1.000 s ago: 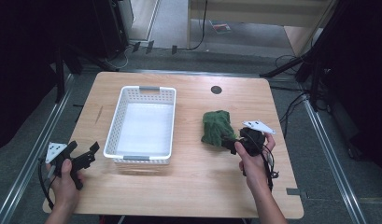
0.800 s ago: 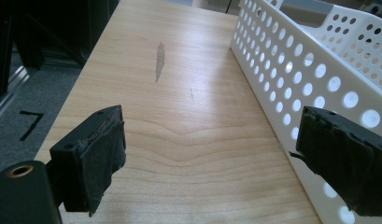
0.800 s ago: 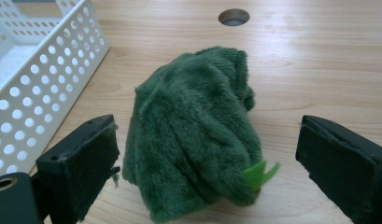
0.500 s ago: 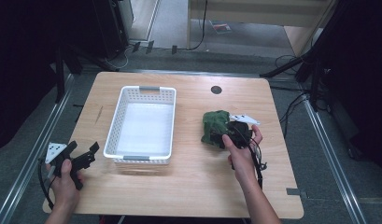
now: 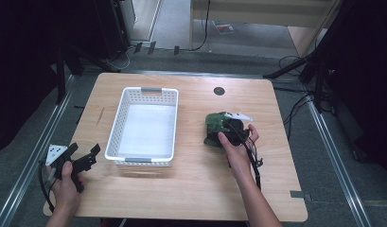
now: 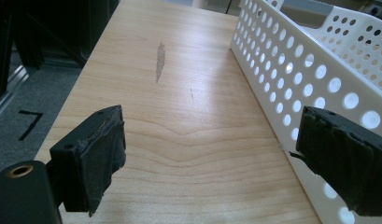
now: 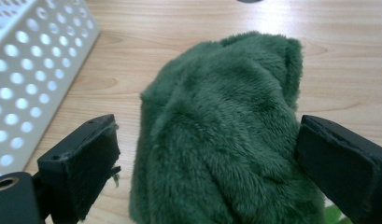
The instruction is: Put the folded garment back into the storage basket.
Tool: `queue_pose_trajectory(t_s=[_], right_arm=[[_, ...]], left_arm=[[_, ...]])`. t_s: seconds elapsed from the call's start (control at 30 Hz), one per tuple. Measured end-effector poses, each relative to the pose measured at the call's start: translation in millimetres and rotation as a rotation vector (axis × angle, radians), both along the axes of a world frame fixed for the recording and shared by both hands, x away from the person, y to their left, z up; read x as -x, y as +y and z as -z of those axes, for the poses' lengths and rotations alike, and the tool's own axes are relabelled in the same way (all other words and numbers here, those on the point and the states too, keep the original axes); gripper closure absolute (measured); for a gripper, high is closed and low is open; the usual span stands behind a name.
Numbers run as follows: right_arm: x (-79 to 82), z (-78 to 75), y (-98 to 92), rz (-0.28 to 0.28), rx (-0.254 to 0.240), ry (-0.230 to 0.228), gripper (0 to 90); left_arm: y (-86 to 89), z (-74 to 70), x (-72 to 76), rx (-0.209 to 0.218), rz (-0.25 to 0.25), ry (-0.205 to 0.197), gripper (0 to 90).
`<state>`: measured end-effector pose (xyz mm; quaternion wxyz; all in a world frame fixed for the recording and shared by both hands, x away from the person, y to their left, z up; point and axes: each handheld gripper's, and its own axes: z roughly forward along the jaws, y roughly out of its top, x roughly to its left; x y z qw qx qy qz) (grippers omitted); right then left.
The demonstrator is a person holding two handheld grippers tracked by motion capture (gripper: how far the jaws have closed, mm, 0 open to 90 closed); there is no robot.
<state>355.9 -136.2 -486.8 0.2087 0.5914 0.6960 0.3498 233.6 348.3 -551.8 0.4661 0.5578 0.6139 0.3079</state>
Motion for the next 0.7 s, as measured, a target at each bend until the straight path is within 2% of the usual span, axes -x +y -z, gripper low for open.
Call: queue_pose_trajectory(t_s=[0.23,0.4,0.53,0.7], right_arm=[[-10.0,13.2,1.4,0.024,-0.006,0.061,5.4],[-14.8,19.8,2.8,0.021,-0.005,0.078,4.5],[-18.3,24.6,2.8,0.049,-0.003,0.093,4.1],[-22.1,29.9,1.1,0.058,0.009,0.103,3.4]], left_arm=[[0.1,0.0,-0.1,0.0,0.0,0.001,9.2],[0.1,0.0,0.0,0.0,-0.001,0.001,9.2],[0.1,0.0,0.0,0.001,-0.001,0.001,9.2],[0.1,0.0,-0.1,0.001,0.0,0.001,9.3]])
